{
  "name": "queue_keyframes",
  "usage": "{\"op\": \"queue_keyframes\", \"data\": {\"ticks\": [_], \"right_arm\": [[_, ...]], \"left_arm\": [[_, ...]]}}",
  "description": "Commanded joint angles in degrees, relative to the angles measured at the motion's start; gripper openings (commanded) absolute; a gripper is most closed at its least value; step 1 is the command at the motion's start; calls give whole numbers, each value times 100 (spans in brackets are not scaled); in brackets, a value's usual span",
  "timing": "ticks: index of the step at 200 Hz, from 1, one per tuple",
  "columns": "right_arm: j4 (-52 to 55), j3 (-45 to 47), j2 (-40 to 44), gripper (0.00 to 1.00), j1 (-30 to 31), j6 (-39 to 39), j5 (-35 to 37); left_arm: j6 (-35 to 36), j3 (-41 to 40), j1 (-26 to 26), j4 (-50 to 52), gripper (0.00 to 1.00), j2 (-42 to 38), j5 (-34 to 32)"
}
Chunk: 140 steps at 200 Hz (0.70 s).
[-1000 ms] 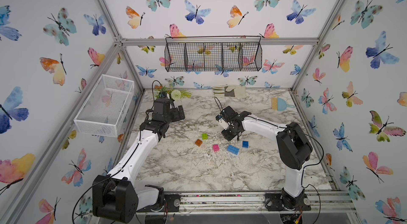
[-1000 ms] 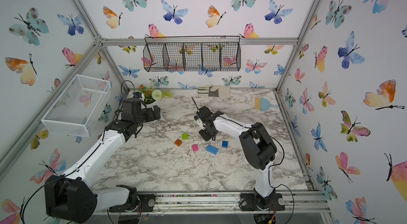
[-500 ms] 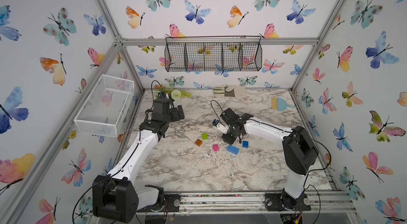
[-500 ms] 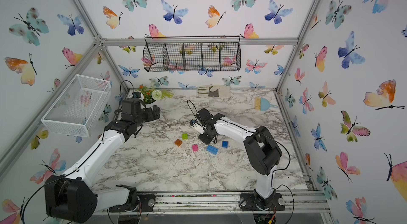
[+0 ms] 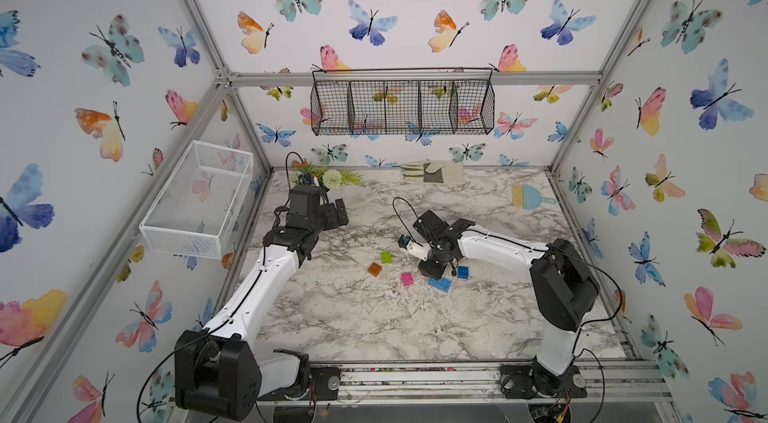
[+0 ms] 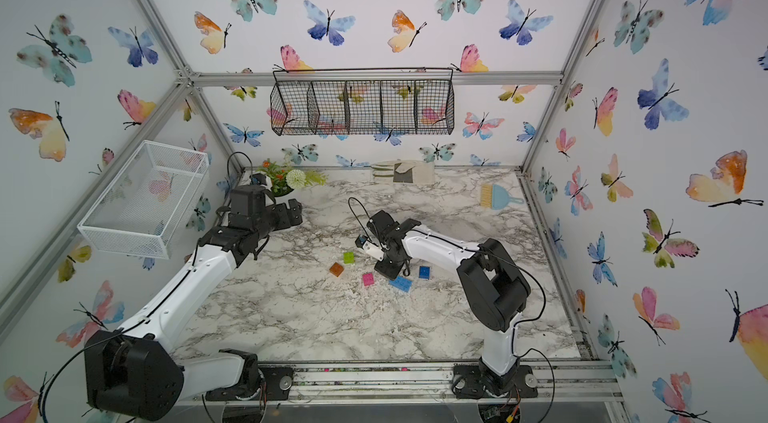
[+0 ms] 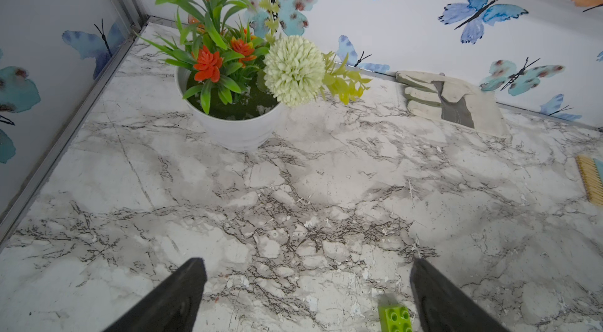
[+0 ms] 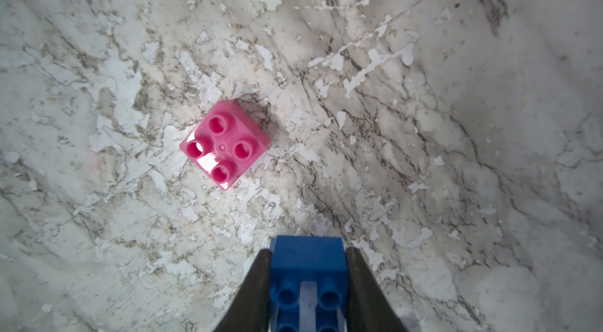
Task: Assemble the letter y with lego
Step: Assemble the lego brick with the lego brick.
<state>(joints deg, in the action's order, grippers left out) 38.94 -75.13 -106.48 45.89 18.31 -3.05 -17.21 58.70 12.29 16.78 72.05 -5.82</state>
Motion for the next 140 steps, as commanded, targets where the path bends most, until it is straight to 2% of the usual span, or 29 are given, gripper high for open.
{"op": "queue_keyframes", "data": {"ticks": [1, 107, 140], "right_arm": [[145, 125, -93, 3, 56, 91, 33], [-261, 504, -86, 3, 61, 114, 296], [-230, 535, -167, 3, 61, 81, 18]], "left_arm": [[-39, -12, -55, 1, 98, 22, 112], [-63, -19, -85, -3, 98, 34, 127], [-72, -24, -104, 1, 98, 41, 126]]}}
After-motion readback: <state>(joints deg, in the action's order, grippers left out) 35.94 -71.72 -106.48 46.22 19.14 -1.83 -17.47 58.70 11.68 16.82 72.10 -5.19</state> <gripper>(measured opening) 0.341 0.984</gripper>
